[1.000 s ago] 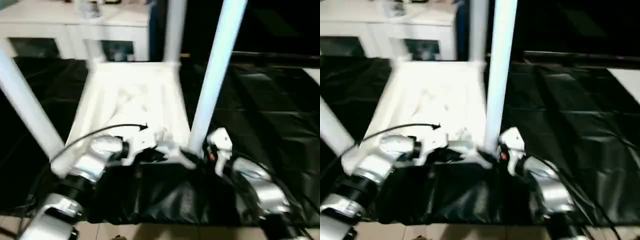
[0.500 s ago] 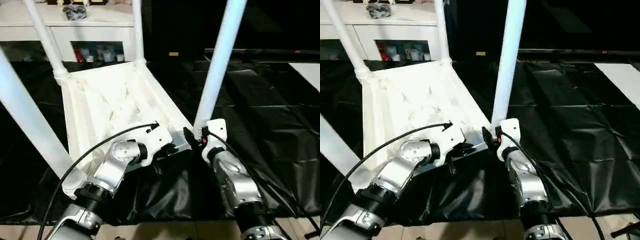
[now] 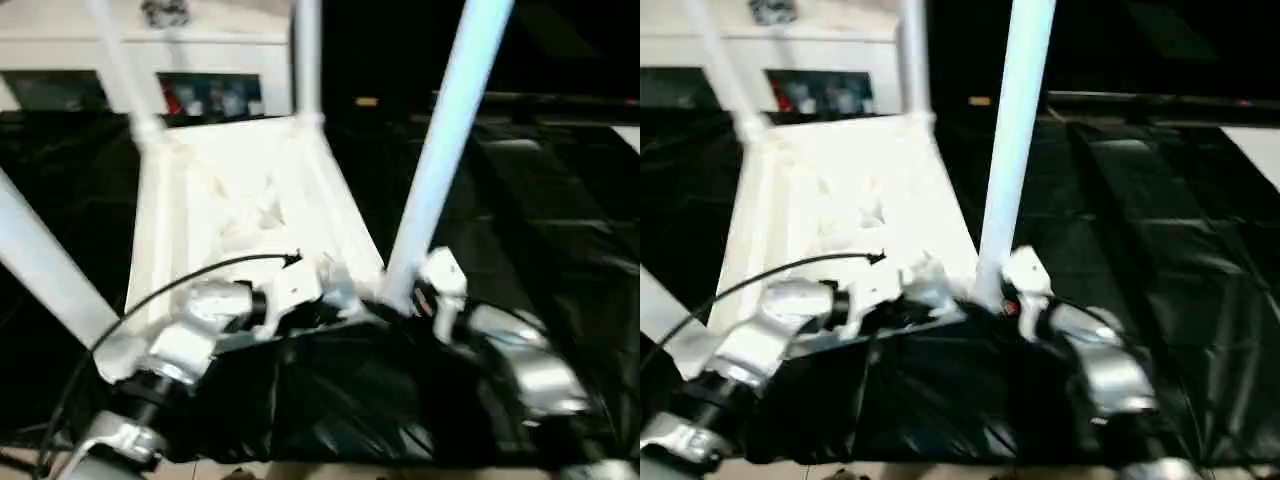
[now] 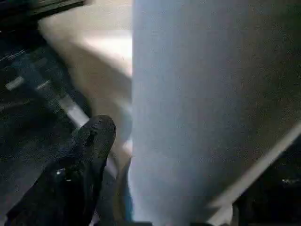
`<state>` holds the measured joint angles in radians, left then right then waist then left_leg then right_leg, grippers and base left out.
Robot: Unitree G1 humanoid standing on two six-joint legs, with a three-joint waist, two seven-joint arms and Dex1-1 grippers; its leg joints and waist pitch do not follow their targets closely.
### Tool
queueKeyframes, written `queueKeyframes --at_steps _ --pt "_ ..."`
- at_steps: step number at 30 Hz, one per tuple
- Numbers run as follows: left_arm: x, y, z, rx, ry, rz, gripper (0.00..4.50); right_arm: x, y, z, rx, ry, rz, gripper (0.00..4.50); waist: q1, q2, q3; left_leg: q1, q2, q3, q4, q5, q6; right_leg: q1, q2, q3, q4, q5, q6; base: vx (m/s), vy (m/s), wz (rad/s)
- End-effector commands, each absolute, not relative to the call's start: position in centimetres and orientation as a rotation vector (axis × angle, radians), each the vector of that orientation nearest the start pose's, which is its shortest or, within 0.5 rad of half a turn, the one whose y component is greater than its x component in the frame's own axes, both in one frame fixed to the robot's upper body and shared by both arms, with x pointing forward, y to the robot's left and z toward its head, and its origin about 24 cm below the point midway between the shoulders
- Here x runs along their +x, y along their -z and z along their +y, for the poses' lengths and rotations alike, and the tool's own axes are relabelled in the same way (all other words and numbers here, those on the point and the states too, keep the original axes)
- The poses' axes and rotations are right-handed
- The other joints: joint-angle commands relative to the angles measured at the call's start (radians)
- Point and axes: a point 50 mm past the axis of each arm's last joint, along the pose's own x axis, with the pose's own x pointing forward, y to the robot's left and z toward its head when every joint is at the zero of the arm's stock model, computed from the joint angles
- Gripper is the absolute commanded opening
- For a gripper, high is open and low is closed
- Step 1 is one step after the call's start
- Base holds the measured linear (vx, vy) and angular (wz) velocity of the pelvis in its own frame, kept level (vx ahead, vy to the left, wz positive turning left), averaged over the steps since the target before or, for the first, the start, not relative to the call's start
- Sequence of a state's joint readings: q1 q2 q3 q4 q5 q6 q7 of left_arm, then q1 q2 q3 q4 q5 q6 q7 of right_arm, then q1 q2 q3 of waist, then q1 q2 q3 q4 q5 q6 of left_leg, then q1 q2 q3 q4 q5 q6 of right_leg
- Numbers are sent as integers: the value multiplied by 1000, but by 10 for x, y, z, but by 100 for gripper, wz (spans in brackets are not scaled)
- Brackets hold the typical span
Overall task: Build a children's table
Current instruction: Rotate leg to tighten
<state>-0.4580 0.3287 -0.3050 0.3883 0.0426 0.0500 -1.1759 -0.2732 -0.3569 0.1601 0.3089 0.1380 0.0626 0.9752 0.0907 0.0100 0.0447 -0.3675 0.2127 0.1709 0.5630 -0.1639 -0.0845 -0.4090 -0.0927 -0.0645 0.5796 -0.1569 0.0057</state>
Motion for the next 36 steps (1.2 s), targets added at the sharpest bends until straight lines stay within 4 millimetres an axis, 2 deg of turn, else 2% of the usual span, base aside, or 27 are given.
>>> queueKeyframes --at_steps 1,4,8,9,10,11,14,15,16,26,36 --pt "295 -58 101 471 1471 265 0 264 -37 -130 -168 -1272 236 366 1 -13 -66 8 14 13 -52 -189 99 50 -35 34 -44 -134 -236 0 0 0" --pt "302 -59 111 510 1492 293 0 257 -40 -130 -210 -1406 238 366 10 -15 -61 14 16 15 -55 -248 80 46 -35 33 -52 -211 -222 0 0 0" --pt "305 -61 114 510 1499 296 0 255 -42 -129 -200 -1452 245 366 14 -16 -61 15 17 13 -60 -288 51 46 -39 35 -57 -274 -204 0 0 0" --pt "306 -61 115 513 1503 299 0 254 -43 -129 -196 -1473 253 332 14 -16 -60 15 17 12 -60 -287 49 46 -40 35 -57 -277 -203 0 0 0" --pt "308 -62 116 517 1507 303 0 252 -42 -129 -201 -1502 272 332 15 -18 -61 13 15 12 -60 -281 46 48 -39 35 -58 -283 -196 0 0 0" --pt "309 -62 116 519 1509 305 0 251 -41 -129 -206 -1516 283 332 17 -16 -62 13 15 12 -60 -276 45 48 -40 35 -57 -278 -196 0 0 0" --pt "310 -62 116 521 1515 304 0 250 -40 -129 -211 -1529 296 321 22 -19 -63 13 16 13 -56 -256 49 47 -41 36 -54 -254 -203 0 0 0" --pt "310 -62 116 521 1519 304 0 249 -38 -129 -227 -1532 304 294 23 -17 -63 12 15 13 -55 -255 50 47 -41 37 -53 -254 -205 0 0 0" --pt "310 -61 116 520 1524 304 0 249 -36 -130 -238 -1535 311 294 24 -20 -64 10 15 13 -55 -249 49 50 -41 36 -52 -252 -205 0 0 0" --pt "308 -59 118 506 1536 304 0 250 -33 -129 -223 -1521 320 208 26 -21 -65 8 15 11 -55 -240 49 51 -41 34 -49 -251 -204 0 0 0" --pt "307 -57 120 495 1532 300 0 247 -29 -129 -219 -1517 326 194 26 -21 -65 10 15 12 -54 -239 49 51 -41 35 -49 -253 -204 0 0 0"
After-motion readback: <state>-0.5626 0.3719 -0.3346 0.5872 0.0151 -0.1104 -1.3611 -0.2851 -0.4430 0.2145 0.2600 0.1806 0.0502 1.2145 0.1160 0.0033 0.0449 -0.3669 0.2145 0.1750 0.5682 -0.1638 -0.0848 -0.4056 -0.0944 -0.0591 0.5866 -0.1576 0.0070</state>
